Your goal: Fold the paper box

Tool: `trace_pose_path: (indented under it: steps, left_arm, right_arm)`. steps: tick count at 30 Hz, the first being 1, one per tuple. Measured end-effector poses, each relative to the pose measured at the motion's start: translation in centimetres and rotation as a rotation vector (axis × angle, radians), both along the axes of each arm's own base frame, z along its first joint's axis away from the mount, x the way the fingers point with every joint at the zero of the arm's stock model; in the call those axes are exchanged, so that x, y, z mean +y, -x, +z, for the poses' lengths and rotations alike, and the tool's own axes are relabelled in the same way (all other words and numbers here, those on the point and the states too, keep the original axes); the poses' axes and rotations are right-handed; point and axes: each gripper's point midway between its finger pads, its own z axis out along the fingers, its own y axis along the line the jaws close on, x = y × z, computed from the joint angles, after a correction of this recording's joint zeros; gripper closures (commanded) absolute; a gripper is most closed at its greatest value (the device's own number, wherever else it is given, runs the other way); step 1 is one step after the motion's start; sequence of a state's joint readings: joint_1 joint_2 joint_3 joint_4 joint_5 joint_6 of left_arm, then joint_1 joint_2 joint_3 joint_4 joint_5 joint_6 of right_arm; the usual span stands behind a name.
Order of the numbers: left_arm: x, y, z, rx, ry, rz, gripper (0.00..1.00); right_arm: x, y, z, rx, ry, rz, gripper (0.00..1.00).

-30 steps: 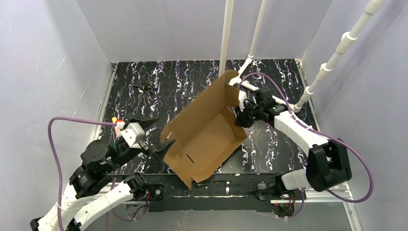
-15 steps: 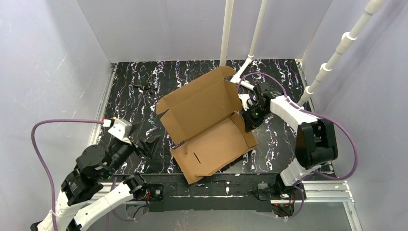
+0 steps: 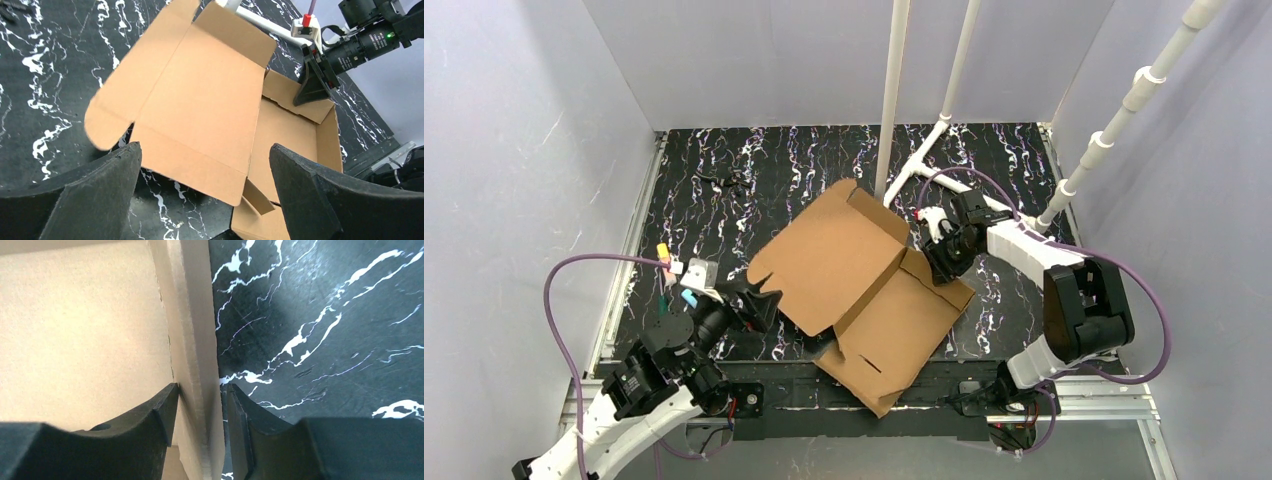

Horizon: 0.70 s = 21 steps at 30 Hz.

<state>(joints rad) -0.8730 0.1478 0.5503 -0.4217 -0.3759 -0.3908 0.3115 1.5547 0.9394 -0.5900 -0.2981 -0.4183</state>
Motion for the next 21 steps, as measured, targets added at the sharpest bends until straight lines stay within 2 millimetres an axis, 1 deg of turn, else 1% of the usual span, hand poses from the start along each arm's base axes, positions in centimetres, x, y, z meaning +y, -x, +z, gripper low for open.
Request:
trace_pose_path:
  steps: [1, 3, 4, 5, 8, 13, 18, 19, 20, 21]
  left_arm:
    - [0.1, 0.2, -1.0, 0.023, 0.029, 0.005, 0.02]
    - [0.0, 0.3, -1.2, 0.035, 0.044, 0.007, 0.02]
    - [-0.1, 0.3, -1.4, 0.042, 0.049, 0.008, 0.02]
    - [-0.2, 0.3, -1.6, 0.051, 0.056, 0.008, 0.02]
    - [-0.5, 0.4, -1.9, 0.072, 0.075, 0.003, 0.02]
    - [-0.9, 0.5, -2.3, 0.101, 0.100, -0.001, 0.02]
    - [-1.3, 0.6, -3.1, 0.139, 0.124, -0.005, 0.02]
    - [-1.4, 0.7, -3.3, 0.147, 0.128, -0.006, 0.02]
    - [-1.5, 0.7, -3.6, 0.158, 0.134, -0.005, 0.02]
    - [-1.6, 0.7, -3.8, 0.165, 0.136, -0.005, 0.02]
  right_arm:
    - [0.2, -0.3, 0.3, -0.023, -0.012, -0.002, 0.52]
    - [0.3, -0.7, 0.4, -0.047, -0.021, -0.003, 0.56]
    - [0.4, -0.9, 0.4, -0.060, -0.026, -0.003, 0.62]
    - [0.5, -1.1, 0.4, -0.071, -0.031, -0.003, 0.70]
    - [0.6, -1.2, 0.0, -0.086, -0.041, -0.002, 0.99]
    - [0.4, -1.5, 0.1, -0.133, -0.036, -0.009, 0.99]
    - [-0.5, -1.8, 1.3, -0.230, -0.024, -0.050, 0.99]
    - [-0.6, -2.0, 1.6, -0.248, -0.022, -0.057, 0.93]
    - [-0.6, -2.2, 1.8, -0.261, -0.020, -0.062, 0.85]
    - [-0.6, -2.5, 1.9, -0.271, -0.019, -0.066, 0.80]
